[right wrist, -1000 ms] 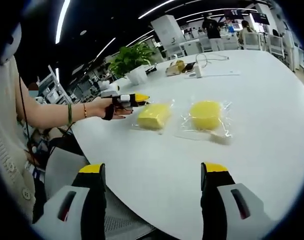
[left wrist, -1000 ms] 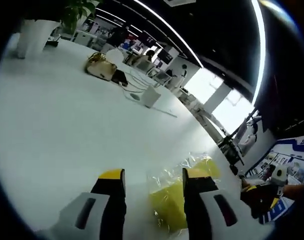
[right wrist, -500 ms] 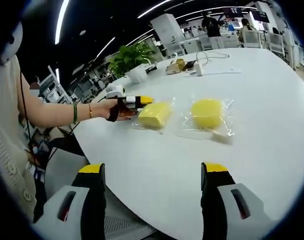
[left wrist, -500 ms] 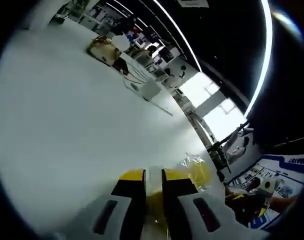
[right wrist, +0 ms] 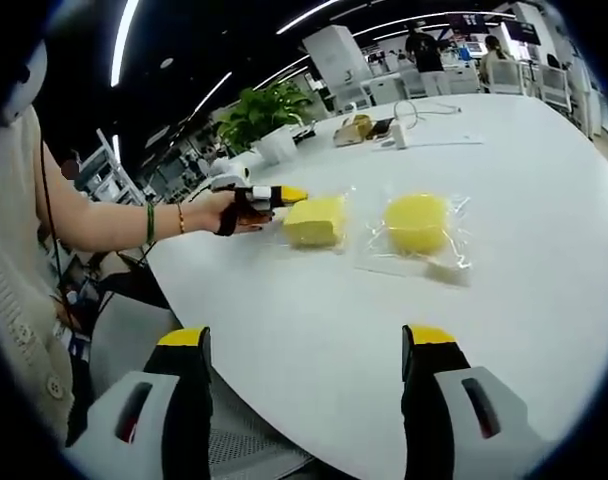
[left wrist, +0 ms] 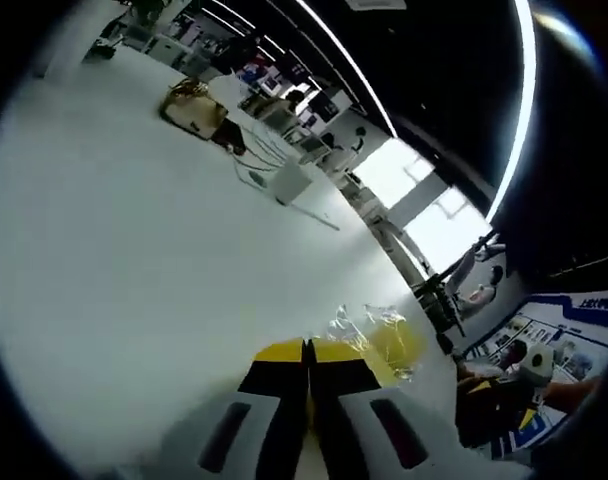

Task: Compare the silicone blocks by pressing each to a similar depth, holding the contact briefly, and releasing to observe deformation and rebound differences across the visible hardness samples.

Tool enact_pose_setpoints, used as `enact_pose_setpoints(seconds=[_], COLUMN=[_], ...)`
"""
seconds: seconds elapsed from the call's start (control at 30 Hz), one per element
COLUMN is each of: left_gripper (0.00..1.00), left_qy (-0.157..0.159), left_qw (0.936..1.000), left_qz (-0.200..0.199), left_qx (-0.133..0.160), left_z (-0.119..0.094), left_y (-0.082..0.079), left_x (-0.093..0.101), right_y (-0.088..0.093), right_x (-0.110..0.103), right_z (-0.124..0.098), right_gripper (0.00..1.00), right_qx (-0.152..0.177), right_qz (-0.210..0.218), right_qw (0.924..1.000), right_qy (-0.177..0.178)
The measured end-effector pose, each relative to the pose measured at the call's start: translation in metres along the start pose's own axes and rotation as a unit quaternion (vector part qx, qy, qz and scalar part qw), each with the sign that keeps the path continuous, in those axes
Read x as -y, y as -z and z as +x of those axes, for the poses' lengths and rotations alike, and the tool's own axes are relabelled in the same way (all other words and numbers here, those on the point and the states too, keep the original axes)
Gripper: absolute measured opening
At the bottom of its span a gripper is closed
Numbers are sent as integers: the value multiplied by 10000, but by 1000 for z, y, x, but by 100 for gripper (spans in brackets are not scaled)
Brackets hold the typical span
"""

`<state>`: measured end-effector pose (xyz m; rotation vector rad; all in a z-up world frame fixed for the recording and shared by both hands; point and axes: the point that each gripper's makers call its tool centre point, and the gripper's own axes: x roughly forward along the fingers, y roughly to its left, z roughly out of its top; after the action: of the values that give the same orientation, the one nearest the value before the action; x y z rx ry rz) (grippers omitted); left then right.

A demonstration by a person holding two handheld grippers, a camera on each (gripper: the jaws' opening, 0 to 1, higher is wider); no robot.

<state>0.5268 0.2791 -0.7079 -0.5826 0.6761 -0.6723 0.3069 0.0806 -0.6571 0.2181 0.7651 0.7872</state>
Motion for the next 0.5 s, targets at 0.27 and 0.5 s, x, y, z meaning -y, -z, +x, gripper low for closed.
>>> enact_pose_setpoints(seconds=[0.27,0.5], left_gripper=[0,0], left_qy=[-115,-51], left_qw=[9919,9710], left_qz=[1261,2388], left_qx=[75,-81], left_z=[-13,-18], left_y=[-22,-27], left_x=[37,79], right_y=[-5,-12], right_x=[-6,-13], right_z=[3,4], right_gripper=[72,72], right_qx=[64,191], right_qz=[-64,-167], right_qw=[9999,9995], right_qy=[-94,-196])
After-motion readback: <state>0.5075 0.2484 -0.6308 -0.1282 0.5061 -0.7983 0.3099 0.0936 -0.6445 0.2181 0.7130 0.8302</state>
